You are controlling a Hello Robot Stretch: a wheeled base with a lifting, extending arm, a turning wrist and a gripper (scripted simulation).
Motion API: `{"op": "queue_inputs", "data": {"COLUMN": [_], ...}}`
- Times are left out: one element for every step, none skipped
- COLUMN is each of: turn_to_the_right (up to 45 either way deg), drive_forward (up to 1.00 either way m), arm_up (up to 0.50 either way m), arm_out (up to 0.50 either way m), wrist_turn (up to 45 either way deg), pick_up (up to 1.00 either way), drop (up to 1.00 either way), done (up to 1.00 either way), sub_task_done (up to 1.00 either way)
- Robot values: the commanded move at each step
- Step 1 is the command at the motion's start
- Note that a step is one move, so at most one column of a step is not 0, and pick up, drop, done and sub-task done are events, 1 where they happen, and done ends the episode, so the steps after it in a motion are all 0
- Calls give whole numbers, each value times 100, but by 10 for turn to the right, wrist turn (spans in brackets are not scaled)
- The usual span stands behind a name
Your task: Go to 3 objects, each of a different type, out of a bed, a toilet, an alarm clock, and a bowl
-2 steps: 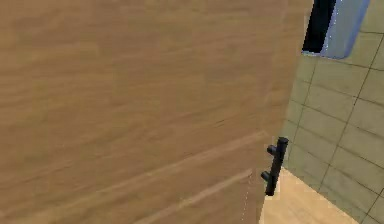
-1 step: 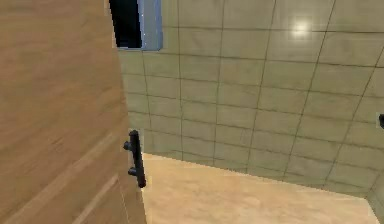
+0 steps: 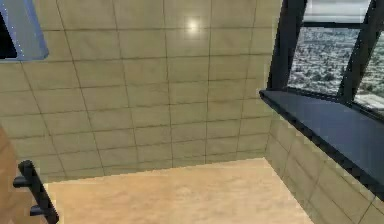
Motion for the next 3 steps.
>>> {"op": "queue_inputs", "data": {"turn_to_the_right": [0,-450,-30], "drive_forward": [75,0,0], "arm_up": [0,0,0], "arm_out": [0,0,0], "wrist_turn": [0,0,0], "pick_up": [0,0,0], "drop": [0,0,0], "done": [0,0,0], "sub_task_done": [0,0,0]}}
